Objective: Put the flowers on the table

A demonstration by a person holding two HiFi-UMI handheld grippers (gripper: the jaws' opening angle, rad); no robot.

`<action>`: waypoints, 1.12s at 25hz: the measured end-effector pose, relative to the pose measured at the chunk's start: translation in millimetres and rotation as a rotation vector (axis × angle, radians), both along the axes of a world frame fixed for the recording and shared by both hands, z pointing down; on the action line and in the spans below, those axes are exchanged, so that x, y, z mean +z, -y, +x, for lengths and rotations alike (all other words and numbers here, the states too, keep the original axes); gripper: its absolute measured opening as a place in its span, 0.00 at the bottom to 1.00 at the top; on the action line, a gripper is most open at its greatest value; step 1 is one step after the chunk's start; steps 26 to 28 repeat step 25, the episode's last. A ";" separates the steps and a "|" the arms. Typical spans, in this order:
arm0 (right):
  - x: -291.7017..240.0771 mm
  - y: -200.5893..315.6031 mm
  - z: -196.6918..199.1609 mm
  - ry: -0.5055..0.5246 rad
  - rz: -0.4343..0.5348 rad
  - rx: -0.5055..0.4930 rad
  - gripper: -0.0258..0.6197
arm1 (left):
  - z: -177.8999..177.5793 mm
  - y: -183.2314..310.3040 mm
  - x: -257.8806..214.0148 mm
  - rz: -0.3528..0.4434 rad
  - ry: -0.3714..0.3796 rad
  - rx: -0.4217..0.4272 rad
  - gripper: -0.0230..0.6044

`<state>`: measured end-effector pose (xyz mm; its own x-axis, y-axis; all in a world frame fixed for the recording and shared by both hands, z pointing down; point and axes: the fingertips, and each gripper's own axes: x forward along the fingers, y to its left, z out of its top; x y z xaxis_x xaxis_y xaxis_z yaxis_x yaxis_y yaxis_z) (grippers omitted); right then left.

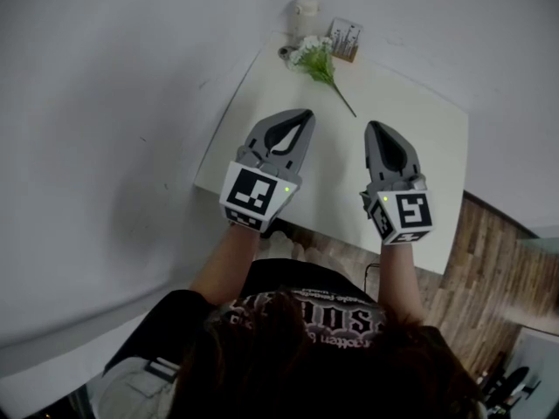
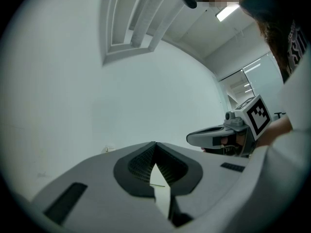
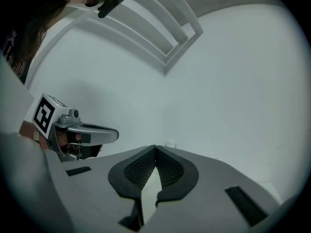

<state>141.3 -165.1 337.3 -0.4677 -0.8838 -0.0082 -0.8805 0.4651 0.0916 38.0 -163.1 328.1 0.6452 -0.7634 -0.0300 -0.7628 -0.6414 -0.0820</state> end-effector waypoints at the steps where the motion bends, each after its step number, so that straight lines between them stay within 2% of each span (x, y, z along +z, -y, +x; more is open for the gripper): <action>1: -0.4 0.2 -0.3 0.000 0.001 -0.003 0.09 | 0.4 0.5 0.6 0.000 -0.001 -0.001 0.03; 17: -2.4 7.4 -6.1 0.002 0.009 -0.018 0.09 | -2.4 10.5 7.1 -0.006 0.001 -0.010 0.03; 28: -4.8 -12.2 -0.5 -0.013 0.039 -0.018 0.09 | -0.9 -5.2 3.7 0.010 0.004 -0.013 0.03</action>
